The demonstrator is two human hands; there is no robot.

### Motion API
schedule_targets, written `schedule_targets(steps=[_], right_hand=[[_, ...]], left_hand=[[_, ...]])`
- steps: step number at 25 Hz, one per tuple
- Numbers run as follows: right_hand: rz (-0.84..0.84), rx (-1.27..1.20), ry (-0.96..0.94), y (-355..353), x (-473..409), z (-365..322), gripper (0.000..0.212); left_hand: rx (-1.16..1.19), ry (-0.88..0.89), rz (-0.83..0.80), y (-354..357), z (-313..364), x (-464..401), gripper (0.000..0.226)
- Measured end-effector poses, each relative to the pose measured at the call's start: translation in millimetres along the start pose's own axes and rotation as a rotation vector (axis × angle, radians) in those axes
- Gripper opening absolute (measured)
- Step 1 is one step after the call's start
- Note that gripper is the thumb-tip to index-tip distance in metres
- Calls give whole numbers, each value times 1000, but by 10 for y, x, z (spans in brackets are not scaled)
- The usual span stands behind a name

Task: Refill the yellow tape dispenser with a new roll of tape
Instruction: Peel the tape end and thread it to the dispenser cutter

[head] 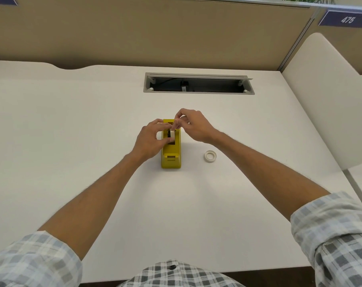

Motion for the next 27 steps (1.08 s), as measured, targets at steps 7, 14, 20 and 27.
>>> schedule_targets(steps=[7,14,20,27], right_hand=[[25,1,-12,-44,9,-66,16],[46,139,-80,-2,225,-199,19],[171,250,-120,118,482,-291,15],[274,472,-186,257,679,-378,19]], left_hand=[[-7,34,-8,9,22,-13,43],[-51,19,-13,109,-57,46,56],[-20,32,-52,125,-76,77,55],[-11,22,-91,162,-191,49,58]])
Point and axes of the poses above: each hand's wrist, its own x-axis away from the middle knuckle, its own y-axis out of the palm, z = x × y, the point moved 5 cm from there along -x, towards the middle knuckle, and after that the axes turned 6 degrees about -y, right-handed, at the moved point
